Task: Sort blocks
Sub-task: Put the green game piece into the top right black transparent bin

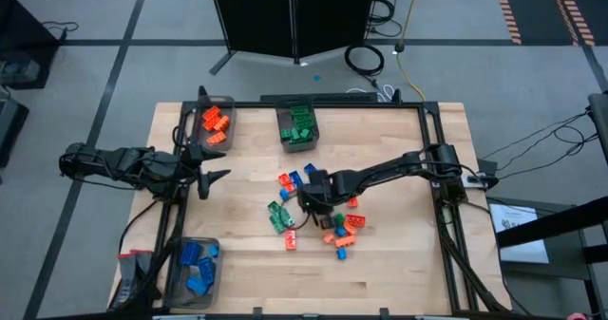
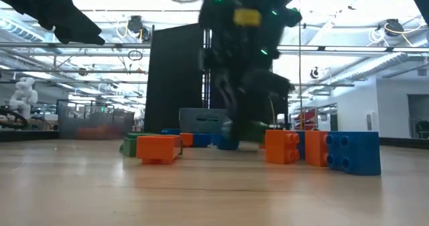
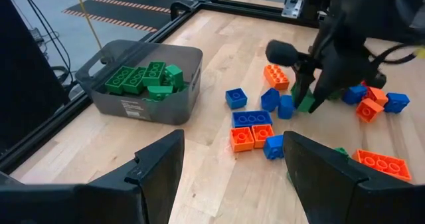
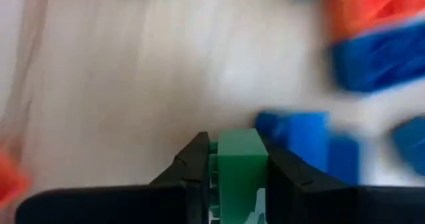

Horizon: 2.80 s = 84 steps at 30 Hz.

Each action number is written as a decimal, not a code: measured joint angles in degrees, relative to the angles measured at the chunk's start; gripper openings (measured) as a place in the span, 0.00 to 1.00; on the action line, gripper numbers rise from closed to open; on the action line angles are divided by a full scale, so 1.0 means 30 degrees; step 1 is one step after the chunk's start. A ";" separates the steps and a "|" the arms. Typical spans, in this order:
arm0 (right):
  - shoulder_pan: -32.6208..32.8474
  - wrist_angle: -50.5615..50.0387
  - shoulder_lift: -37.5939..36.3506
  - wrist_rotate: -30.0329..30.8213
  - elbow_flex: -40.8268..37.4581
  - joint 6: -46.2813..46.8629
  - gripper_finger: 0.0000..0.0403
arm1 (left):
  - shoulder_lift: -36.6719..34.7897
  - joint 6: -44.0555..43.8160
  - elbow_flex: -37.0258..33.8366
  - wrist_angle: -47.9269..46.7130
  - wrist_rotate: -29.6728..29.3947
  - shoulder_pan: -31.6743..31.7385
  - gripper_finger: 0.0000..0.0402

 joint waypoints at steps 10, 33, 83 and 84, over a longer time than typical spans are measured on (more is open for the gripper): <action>-0.2989 0.5302 -0.0093 0.0239 0.1805 -0.4043 0.18 | -0.0002 -0.0001 0.0000 -0.0007 0.0007 -0.0002 0.64; -1.0901 1.2488 -0.0093 -0.1245 0.1983 0.2525 0.18 | 0.0000 0.0000 0.0004 -0.0019 0.0006 -0.0002 0.64; 0.0450 -0.5372 -0.2096 -0.1237 -0.1466 1.0119 0.48 | -0.0007 0.0022 0.0000 -0.0044 0.0007 -0.0004 0.64; 0.0585 -0.5344 -0.2096 -0.1251 -0.1490 1.0362 0.48 | -0.0007 0.0022 0.0000 -0.0036 0.0007 0.0000 0.64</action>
